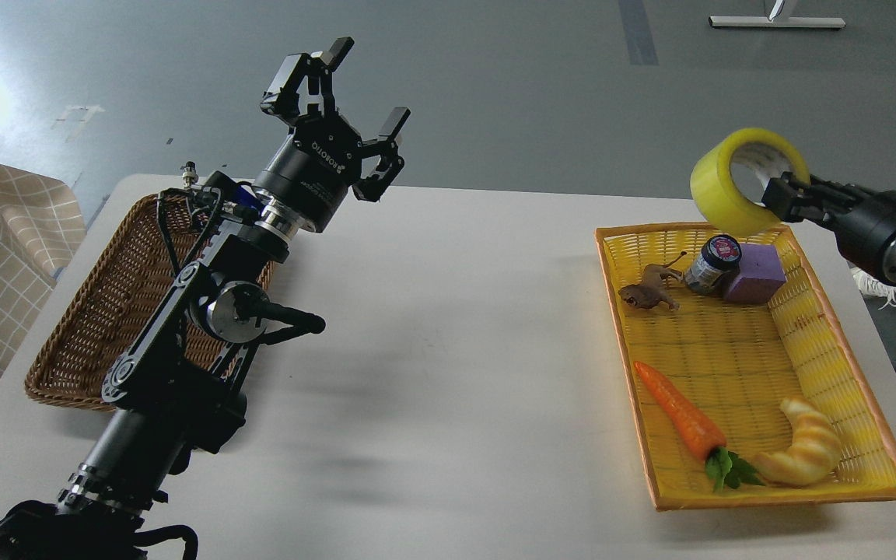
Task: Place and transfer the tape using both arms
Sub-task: 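Carry the tape roll out of the tray and set it on the table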
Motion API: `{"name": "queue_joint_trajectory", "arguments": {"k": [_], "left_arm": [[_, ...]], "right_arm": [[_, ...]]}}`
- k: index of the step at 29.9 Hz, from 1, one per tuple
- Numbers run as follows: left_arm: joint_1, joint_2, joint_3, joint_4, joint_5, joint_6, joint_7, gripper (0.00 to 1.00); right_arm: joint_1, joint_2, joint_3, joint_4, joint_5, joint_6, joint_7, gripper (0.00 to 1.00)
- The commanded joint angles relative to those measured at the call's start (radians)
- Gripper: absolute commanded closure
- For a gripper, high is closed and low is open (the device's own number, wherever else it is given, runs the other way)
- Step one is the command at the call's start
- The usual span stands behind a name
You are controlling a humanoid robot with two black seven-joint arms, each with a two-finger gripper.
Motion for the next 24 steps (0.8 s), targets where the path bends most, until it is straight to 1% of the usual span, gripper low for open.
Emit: {"name": "queue_joint_trajectory", "arguments": {"k": [1, 3, 11, 13, 17, 21, 24], "left_arm": [[-0.001, 0.0, -0.002, 0.0, 0.0, 0.002, 0.0, 0.02], [-0.001, 0.0, -0.002, 0.0, 0.0, 0.002, 0.0, 0.02], [-0.001, 0.003, -0.005, 0.0, 0.0, 0.002, 0.0, 0.02], [-0.001, 0.003, -0.008, 0.0, 0.0, 0.002, 0.0, 0.02], [-0.001, 0.006, -0.011, 0.0, -0.002, 0.003, 0.0, 0.02], [-0.001, 0.009, -0.014, -0.002, -0.002, 0.002, 0.0, 0.02], [0.0, 0.009, -0.015, -0.002, -0.002, 0.002, 0.0, 0.02]], "right_arm": [[0.096, 0.044, -0.076, -0.039, 0.0, 0.0, 0.0, 0.92], [0.156, 0.087, -0.154, -0.063, 0.0, 0.0, 0.0, 0.92], [0.3, 0.242, -0.34, -0.174, -0.002, 0.0, 0.0, 0.92], [0.316, 0.268, -0.369, -0.192, -0.002, 0.0, 0.0, 0.92], [0.337, 0.376, -0.397, -0.238, -0.003, 0.0, 0.0, 0.92], [0.334, 0.44, -0.417, -0.258, -0.006, 0.0, 0.0, 0.92], [0.328, 0.487, -0.478, -0.292, -0.009, 0.0, 0.0, 0.92]]}}
